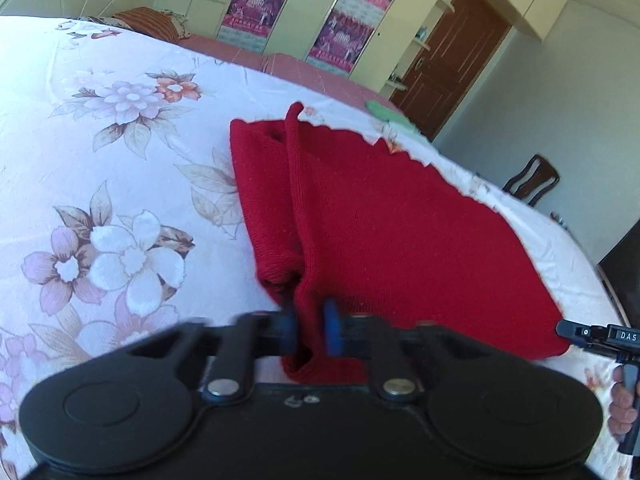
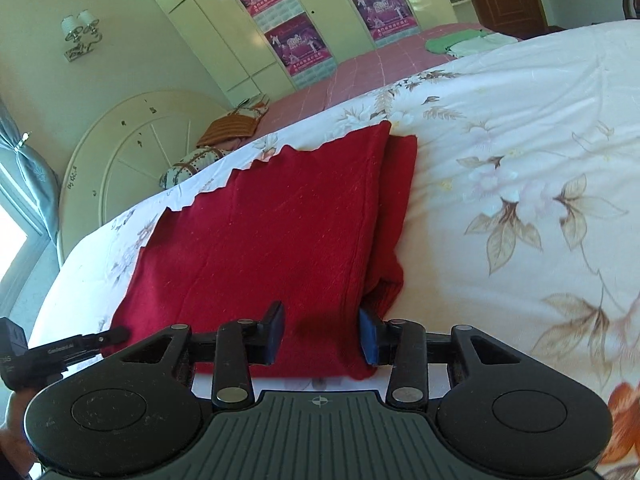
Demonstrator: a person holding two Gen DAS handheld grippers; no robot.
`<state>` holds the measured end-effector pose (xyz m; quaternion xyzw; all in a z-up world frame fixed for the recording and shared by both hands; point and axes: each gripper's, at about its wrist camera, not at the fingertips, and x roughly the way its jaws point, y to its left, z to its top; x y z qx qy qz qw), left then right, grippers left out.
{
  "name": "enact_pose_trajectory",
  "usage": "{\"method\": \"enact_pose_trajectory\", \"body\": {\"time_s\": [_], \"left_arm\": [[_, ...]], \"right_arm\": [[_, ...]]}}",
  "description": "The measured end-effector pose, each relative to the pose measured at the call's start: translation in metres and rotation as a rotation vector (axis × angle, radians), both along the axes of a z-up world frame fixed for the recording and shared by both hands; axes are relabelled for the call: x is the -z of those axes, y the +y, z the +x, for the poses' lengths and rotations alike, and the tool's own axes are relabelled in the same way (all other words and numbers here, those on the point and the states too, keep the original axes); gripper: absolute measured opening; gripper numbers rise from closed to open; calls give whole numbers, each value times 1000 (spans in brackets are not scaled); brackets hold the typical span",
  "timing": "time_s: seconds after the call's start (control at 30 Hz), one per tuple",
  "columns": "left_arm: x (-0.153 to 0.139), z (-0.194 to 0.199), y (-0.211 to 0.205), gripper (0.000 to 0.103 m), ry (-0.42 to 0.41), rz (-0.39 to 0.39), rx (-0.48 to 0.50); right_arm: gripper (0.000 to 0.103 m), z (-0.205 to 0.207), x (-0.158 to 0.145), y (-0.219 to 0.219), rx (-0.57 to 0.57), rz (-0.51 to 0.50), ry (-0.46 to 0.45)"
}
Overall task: Fold small clothes
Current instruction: 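Lower the hem onto the dress and open both grippers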
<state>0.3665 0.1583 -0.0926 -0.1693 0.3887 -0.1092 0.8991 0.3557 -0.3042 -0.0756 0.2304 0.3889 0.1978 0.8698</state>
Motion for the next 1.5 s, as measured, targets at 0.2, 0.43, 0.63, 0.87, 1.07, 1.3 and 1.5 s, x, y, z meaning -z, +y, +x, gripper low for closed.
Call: {"method": "enact_pose_trajectory", "body": {"time_s": [0.2,0.43,0.63,0.87,1.07,1.3,1.5], "left_arm": [[-26,-17,14,4,-50,38,20],[-5,-10,11,12,-4,100,13],[-49,-29,11,48,-153,179,-55],[-44,67,-96,63,-178,159,140],[-6,101,-90,64,-135,265,172],[-10,104,-38,58,-155,165,130],[-20,138,-79,82,-173,301,111]], "right_arm": [[3,-8,-19,5,-53,-142,-46],[3,-3,11,1,-48,-210,40],[47,-22,-22,-19,105,-165,-109],[46,54,-36,101,-80,-275,-208],[46,107,-3,156,-186,-395,-182],[36,120,16,70,1,-436,-136],[36,155,3,98,24,-346,-139]]}}
